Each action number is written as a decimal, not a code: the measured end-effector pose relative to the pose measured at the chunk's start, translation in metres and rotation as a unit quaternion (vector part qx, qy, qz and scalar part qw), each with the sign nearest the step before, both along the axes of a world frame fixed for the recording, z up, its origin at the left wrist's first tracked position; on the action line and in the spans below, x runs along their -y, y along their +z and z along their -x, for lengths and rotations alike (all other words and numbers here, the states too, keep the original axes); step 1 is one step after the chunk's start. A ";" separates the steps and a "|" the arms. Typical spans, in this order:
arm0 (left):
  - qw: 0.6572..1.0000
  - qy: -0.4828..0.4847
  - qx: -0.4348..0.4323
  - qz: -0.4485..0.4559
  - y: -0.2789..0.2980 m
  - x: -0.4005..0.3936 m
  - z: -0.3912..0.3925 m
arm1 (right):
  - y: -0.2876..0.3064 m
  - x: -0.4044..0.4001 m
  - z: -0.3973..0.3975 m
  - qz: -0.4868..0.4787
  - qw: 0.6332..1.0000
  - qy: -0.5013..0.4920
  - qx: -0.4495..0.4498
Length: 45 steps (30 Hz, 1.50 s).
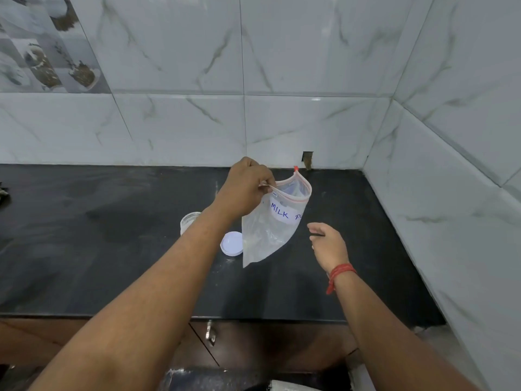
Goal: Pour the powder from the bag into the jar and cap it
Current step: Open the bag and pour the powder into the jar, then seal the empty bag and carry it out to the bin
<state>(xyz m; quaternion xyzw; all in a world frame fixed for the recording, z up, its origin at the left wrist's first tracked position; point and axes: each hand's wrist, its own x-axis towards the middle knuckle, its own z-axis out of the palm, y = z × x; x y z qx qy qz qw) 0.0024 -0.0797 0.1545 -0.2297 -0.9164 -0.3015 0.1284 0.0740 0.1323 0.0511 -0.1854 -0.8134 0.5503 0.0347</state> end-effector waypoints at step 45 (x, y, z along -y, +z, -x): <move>0.877 0.091 0.241 -0.406 -0.043 -0.041 -0.067 | 0.036 -0.069 0.010 0.349 0.925 0.005 -0.151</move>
